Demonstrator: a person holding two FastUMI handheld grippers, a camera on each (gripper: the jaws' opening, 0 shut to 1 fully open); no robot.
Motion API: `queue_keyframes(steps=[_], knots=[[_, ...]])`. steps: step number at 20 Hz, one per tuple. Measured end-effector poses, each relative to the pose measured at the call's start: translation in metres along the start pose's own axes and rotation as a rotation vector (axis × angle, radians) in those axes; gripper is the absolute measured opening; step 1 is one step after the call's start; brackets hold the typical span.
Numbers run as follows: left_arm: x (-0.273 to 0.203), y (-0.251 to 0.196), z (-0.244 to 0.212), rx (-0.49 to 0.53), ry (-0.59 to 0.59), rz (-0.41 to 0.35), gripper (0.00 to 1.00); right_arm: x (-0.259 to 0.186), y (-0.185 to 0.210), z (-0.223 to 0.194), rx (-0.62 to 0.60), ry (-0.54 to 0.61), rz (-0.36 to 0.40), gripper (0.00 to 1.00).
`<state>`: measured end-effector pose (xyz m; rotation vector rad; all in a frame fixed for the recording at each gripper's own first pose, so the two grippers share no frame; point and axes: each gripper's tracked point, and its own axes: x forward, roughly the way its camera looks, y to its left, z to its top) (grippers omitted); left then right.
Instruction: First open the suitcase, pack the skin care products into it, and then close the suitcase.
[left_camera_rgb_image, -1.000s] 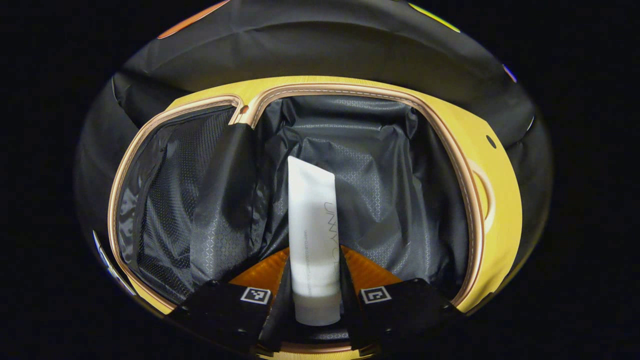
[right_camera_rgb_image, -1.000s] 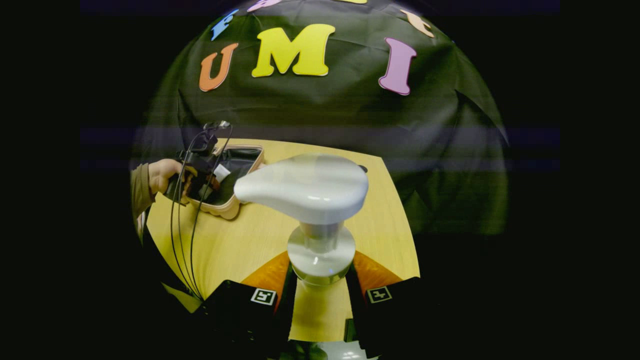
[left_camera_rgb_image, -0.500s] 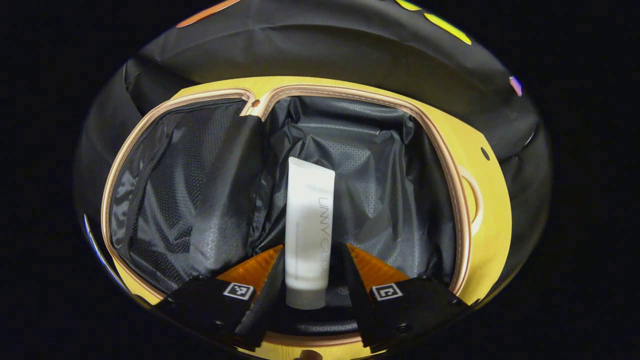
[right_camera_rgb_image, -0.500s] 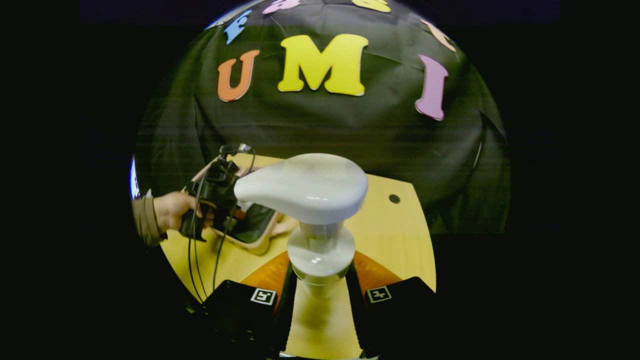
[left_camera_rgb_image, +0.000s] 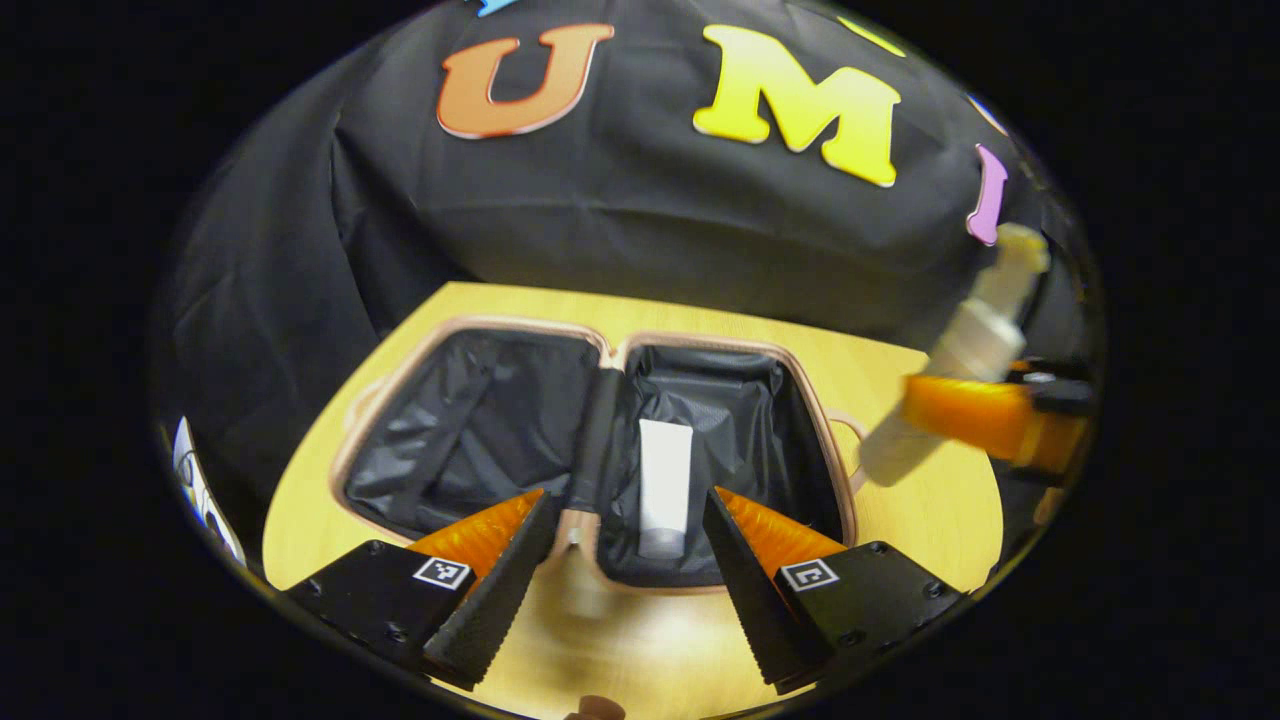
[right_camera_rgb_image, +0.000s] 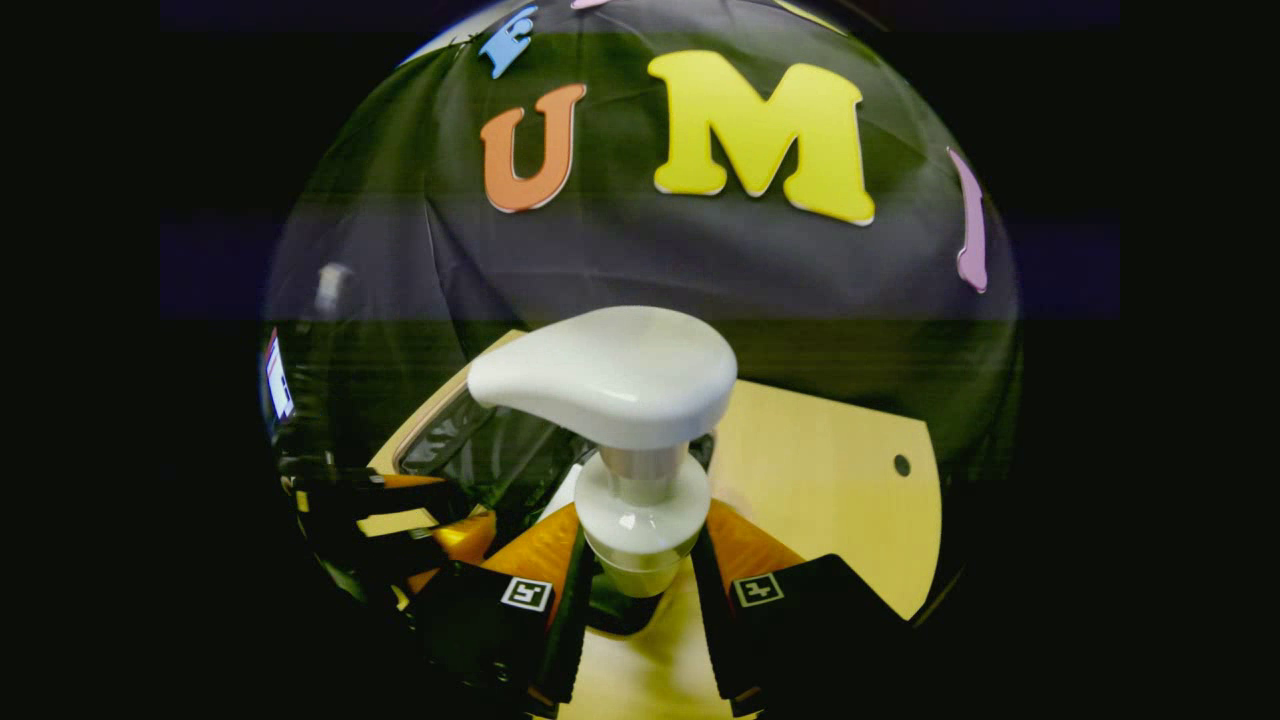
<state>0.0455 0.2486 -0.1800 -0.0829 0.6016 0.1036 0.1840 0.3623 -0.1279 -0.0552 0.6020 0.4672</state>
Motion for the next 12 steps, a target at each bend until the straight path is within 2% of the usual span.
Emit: queue_keyframes(steps=[4, 6, 8, 12], knots=[[-0.061, 0.033, 0.009, 0.008, -0.122, 0.057, 0.97, 0.047, 0.021, -0.051, 0.043, 0.158, 0.0, 0.49], [-0.091, 0.046, 0.016, -0.02, -0.186, 0.077, 0.97, 0.065, 0.022, -0.07, 0.072, 0.229, -0.019, 0.49], [-0.122, 0.057, 0.025, -0.029, -0.262, 0.083, 0.96, 0.074, 0.025, -0.083, 0.113, 0.281, -0.037, 0.49], [-0.168, 0.095, 0.029, 0.025, -0.342, 0.163, 0.96, 0.085, 0.024, -0.099, 0.176, 0.354, -0.056, 0.49]])
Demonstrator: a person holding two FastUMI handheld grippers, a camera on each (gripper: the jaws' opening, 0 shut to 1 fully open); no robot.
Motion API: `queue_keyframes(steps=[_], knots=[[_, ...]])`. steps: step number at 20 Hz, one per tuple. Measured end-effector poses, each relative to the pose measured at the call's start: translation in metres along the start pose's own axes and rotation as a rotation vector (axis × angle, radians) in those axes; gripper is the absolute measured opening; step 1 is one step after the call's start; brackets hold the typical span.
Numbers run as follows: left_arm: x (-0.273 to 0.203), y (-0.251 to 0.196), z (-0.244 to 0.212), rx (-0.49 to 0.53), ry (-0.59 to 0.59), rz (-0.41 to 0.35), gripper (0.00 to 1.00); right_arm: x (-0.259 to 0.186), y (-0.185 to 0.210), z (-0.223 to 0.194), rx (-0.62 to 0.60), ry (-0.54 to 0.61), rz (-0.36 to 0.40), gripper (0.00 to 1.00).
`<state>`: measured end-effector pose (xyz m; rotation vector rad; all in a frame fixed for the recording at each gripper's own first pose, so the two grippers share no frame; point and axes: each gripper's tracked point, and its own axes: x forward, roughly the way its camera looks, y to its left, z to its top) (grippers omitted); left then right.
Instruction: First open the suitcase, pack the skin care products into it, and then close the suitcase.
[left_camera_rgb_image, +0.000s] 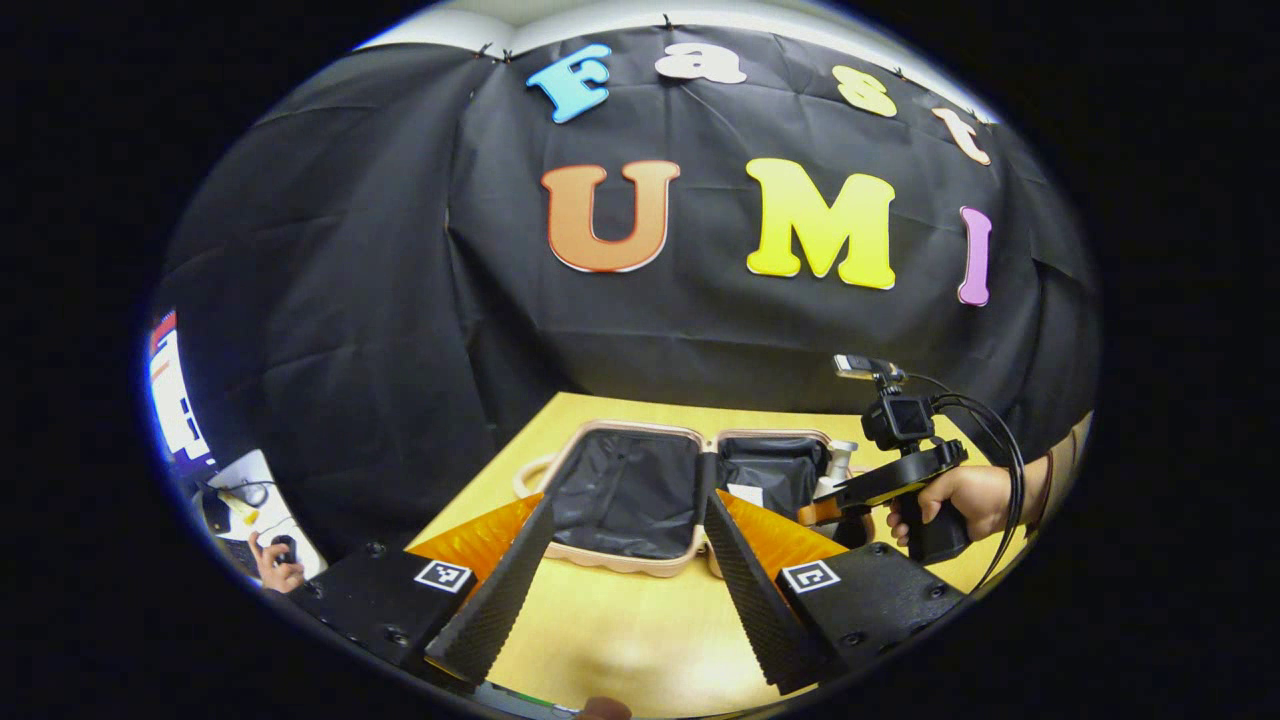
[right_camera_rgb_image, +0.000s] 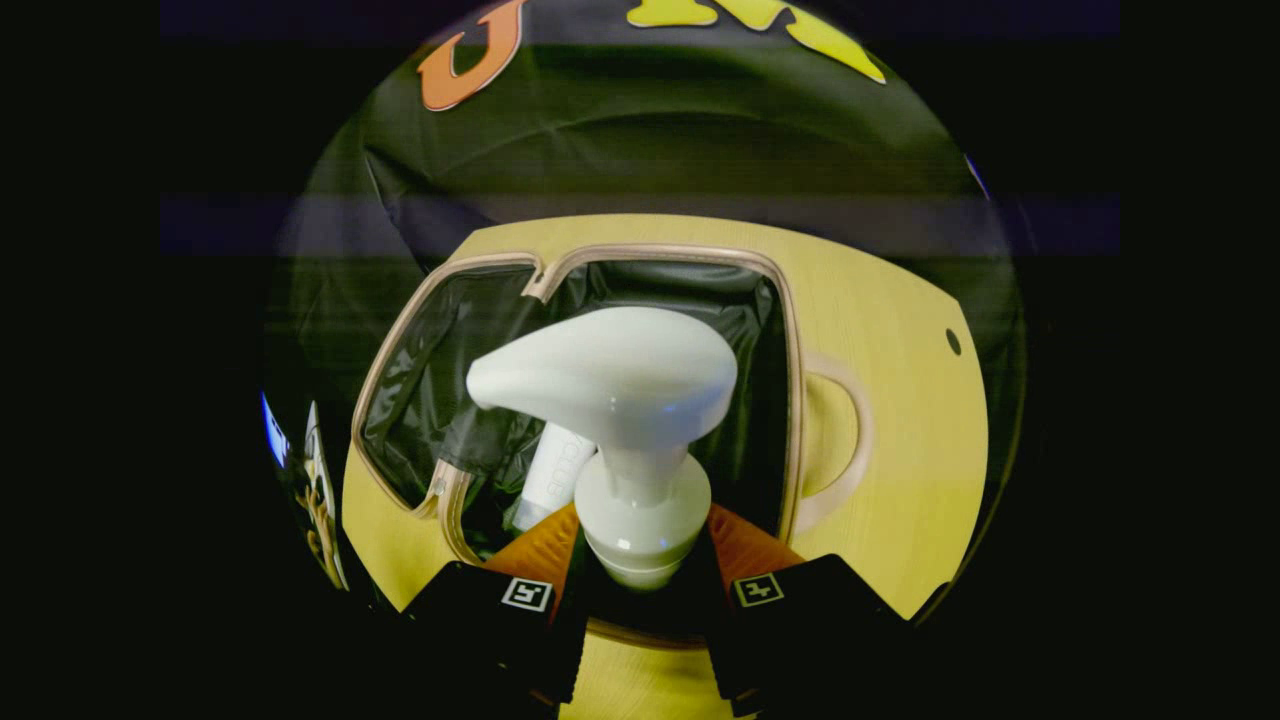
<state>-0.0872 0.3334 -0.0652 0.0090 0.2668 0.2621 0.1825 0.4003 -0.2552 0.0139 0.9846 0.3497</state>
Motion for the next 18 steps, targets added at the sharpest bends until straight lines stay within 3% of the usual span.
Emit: queue_keyframes(steps=[5, 10, 14, 16, 18], knots=[[-0.034, 0.02, 0.037, 0.034, -0.16, 0.001, 0.96, 0.026, 0.0, 0.018, 0.076, 0.033, -0.041, 0.48], [-0.039, 0.036, 0.043, 0.014, -0.165, 0.02, 0.96, 0.061, -0.012, 0.006, 0.107, 0.151, -0.126, 0.49], [-0.037, 0.06, 0.027, -0.008, -0.137, 0.044, 0.96, 0.062, -0.013, 0.015, 0.151, 0.133, -0.137, 0.5], [-0.03, 0.073, 0.021, -0.064, -0.118, 0.054, 0.96, 0.06, -0.012, 0.014, 0.182, 0.134, -0.127, 0.53], [-0.02, 0.086, 0.019, -0.12, -0.112, 0.063, 0.96, 0.057, -0.012, 0.01, 0.195, 0.14, -0.125, 0.63]])
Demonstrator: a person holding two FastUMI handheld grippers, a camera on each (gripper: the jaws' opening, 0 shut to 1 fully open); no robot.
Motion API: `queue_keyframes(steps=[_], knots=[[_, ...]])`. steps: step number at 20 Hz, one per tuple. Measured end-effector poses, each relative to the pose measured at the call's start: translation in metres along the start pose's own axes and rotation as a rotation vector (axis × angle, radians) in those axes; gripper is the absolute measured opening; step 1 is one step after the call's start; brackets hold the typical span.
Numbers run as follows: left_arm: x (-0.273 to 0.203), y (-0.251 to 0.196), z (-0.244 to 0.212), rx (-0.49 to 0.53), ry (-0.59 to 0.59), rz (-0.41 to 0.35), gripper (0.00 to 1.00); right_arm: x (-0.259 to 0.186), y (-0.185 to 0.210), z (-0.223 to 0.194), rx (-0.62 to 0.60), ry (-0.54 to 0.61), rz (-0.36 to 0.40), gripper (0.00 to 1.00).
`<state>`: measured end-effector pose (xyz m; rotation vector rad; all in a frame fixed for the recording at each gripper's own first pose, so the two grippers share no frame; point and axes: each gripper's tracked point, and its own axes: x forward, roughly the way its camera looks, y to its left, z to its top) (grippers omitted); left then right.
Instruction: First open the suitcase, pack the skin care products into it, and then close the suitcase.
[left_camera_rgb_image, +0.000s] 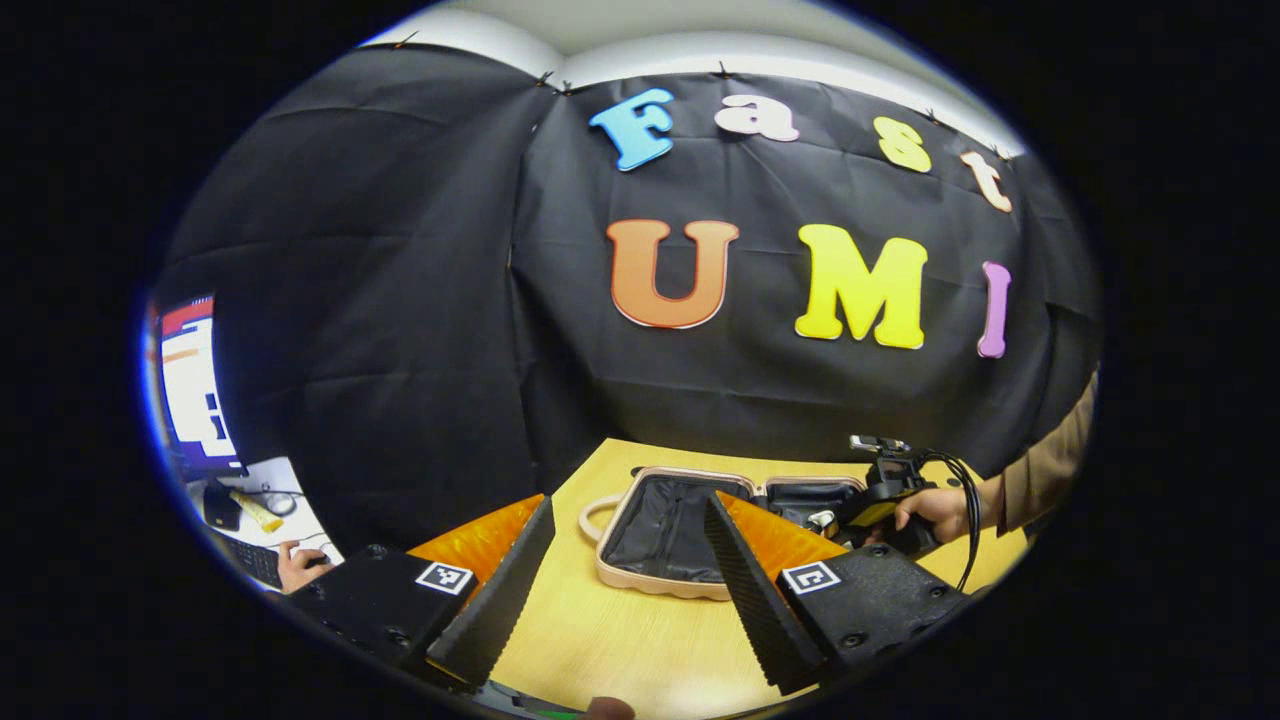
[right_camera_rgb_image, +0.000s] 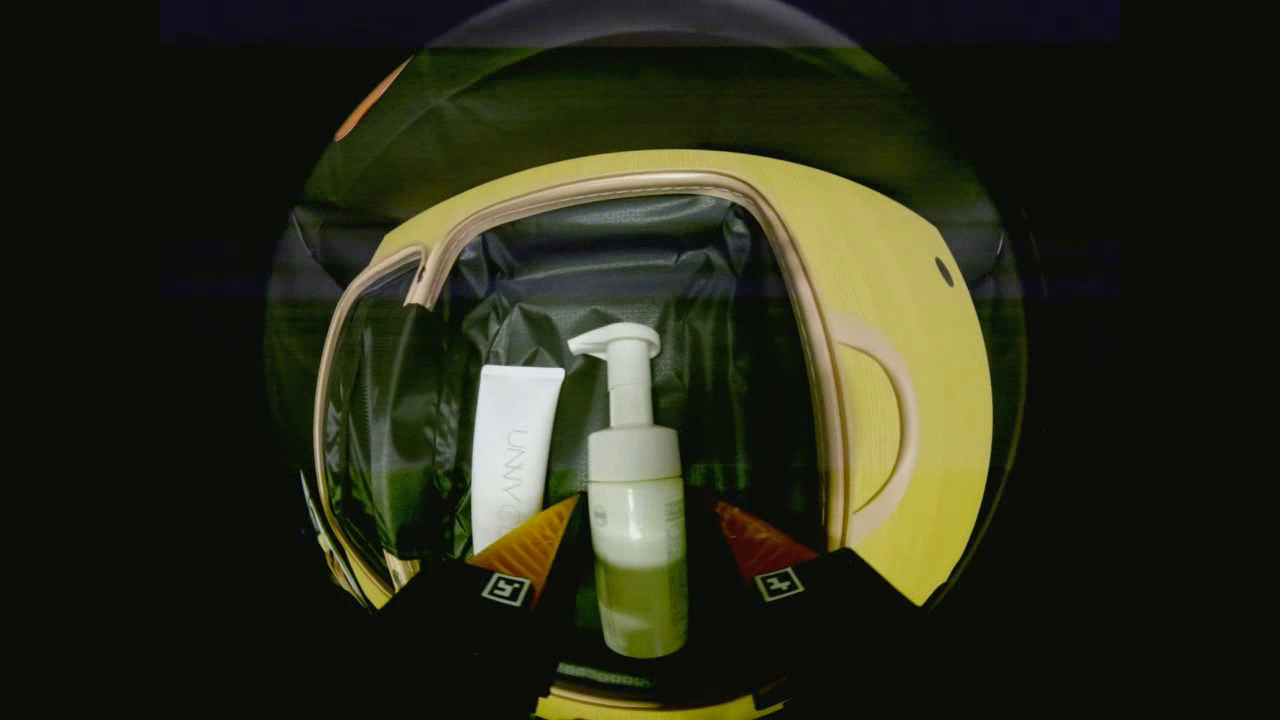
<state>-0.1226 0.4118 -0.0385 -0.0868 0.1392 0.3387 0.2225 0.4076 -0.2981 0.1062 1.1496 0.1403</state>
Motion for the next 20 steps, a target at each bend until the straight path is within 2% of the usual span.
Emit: queue_keyframes(steps=[2, 4, 8, 11, 13, 15, 19, 20], knots=[[0.015, 0.006, -0.003, -0.045, 0.006, -0.016, 0.96, -0.011, 0.001, -0.005, -0.014, -0.004, 0.008, 0.73], [0.037, 0.016, -0.015, -0.11, 0.027, -0.027, 0.96, -0.03, 0.003, 0.0, -0.041, -0.057, 0.011, 0.83], [0.1, 0.037, -0.047, -0.336, 0.105, -0.043, 0.97, -0.102, 0.029, 0.002, -0.116, -0.175, 0.181, 0.83], [0.149, 0.058, -0.071, -0.552, 0.131, -0.072, 0.98, -0.169, 0.028, -0.002, -0.211, -0.307, 0.255, 0.83], [0.175, 0.078, -0.089, -0.662, 0.155, -0.064, 0.98, -0.213, 0.012, -0.003, -0.269, -0.41, 0.259, 0.8], [0.199, 0.087, -0.11, -0.769, 0.204, -0.072, 0.97, -0.26, -0.016, -0.003, -0.313, -0.535, 0.233, 0.83], [0.237, 0.098, -0.154, -1.004, 0.299, -0.081, 0.98, -0.348, -0.07, -0.009, -0.274, -0.77, 0.189, 0.83], [0.246, 0.096, -0.165, -1.066, 0.323, -0.08, 0.97, -0.361, -0.079, -0.018, -0.266, -0.77, 0.183, 0.83]])
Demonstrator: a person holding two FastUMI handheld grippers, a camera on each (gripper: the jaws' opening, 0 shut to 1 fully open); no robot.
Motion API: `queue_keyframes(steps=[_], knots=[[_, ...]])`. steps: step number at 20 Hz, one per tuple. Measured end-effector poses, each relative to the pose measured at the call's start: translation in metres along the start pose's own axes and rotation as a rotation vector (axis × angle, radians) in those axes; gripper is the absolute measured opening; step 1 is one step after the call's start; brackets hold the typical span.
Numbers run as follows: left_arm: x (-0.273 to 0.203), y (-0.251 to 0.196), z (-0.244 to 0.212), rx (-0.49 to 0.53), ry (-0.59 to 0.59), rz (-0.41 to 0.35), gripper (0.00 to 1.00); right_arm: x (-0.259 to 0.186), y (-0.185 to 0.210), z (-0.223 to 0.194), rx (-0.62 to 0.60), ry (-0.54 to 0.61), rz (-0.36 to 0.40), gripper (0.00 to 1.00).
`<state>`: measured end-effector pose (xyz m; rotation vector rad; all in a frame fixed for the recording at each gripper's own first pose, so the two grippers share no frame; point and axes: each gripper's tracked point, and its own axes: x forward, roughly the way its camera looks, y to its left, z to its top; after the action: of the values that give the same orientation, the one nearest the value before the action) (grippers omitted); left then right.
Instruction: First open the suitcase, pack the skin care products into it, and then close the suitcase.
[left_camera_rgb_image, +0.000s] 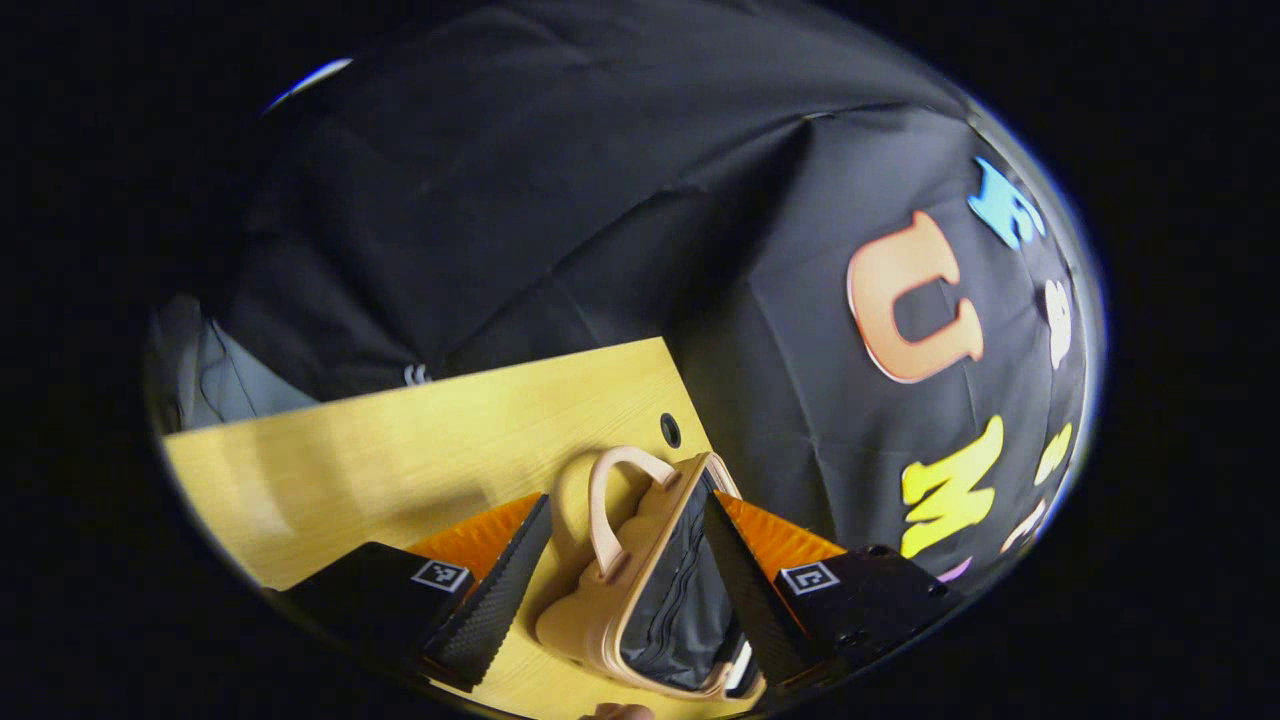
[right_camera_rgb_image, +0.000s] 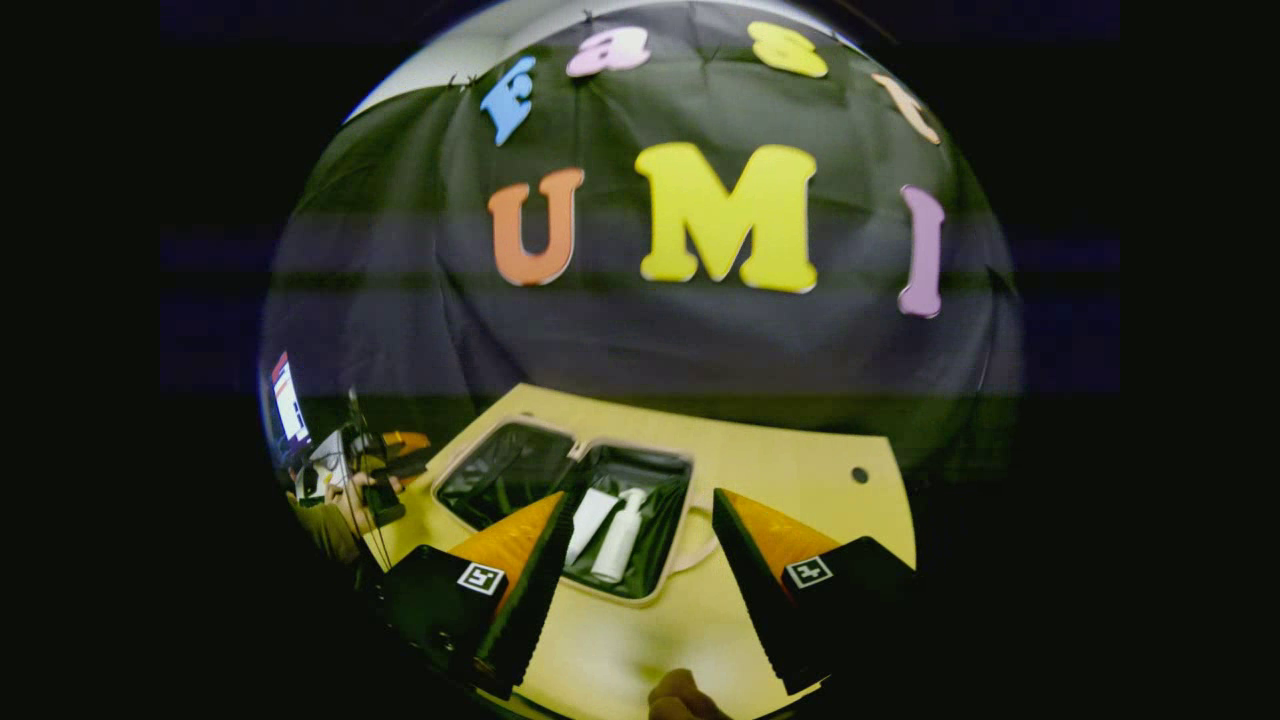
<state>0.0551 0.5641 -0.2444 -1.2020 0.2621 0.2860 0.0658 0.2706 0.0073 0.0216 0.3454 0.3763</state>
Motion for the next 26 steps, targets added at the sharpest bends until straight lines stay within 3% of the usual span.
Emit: queue_keyframes(steps=[4, 5, 7, 8, 9, 11, 13, 14, 15, 18, 20, 21, 22, 23, 26], knots=[[0.016, 0.019, -0.012, -0.157, 0.044, -0.016, 0.96, -0.043, -0.029, 0.008, 0.002, -0.029, -0.104, 0.83], [0.021, 0.017, -0.009, -0.185, 0.041, -0.025, 0.92, -0.052, -0.036, 0.012, 0.005, -0.046, -0.132, 0.8], [0.032, 0.024, -0.015, -0.205, 0.064, -0.006, 0.87, -0.071, -0.05, 0.014, 0.007, -0.072, -0.189, 0.83], [0.043, 0.026, -0.021, -0.212, 0.075, 0.016, 0.63, -0.078, -0.059, 0.015, 0.013, -0.08, -0.227, 0.8], [0.049, 0.031, -0.024, -0.219, 0.08, 0.049, 0.69, -0.086, -0.069, 0.015, 0.029, -0.09, -0.259, 0.82], [0.054, 0.03, -0.027, -0.243, 0.087, 0.048, 0.25, -0.102, -0.089, 0.018, 0.082, -0.12, -0.327, 0.82], [0.055, 0.024, -0.023, -0.289, 0.086, 0.037, 0.28, -0.119, -0.115, 0.017, 0.128, -0.142, -0.406, 0.8], [0.058, 0.026, -0.023, -0.28, 0.078, 0.054, 0.18, -0.128, -0.126, 0.017, 0.147, -0.155, -0.437, 0.8], [0.057, 0.025, -0.025, -0.247, 0.081, 0.069, 0.12, -0.137, -0.137, 0.016, 0.155, -0.163, -0.476, 0.82], [0.052, 0.011, -0.019, -0.053, 0.053, 0.143, 0.08, -0.161, -0.162, 0.013, 0.154, -0.186, -0.553, 0.82], [0.044, -0.013, -0.006, 0.048, 0.025, 0.144, 0.06, -0.172, -0.178, 0.014, 0.148, -0.205, -0.604, 0.82], [0.04, -0.03, -0.001, 0.068, 0.007, 0.133, 0.06, -0.175, -0.184, 0.015, 0.15, -0.215, -0.615, 0.82], [0.034, -0.05, 0.003, 0.087, -0.011, 0.121, 0.14, -0.19, -0.188, 0.011, 0.158, -0.227, -0.614, 0.82], [0.028, -0.066, 0.005, 0.121, -0.027, 0.12, 0.05, -0.195, -0.192, 0.009, 0.162, -0.233, -0.611, 0.82], [0.011, -0.111, 0.004, 0.277, -0.088, 0.109, 0.05, -0.198, -0.202, 0.002, 0.154, -0.243, -0.594, 0.82]])
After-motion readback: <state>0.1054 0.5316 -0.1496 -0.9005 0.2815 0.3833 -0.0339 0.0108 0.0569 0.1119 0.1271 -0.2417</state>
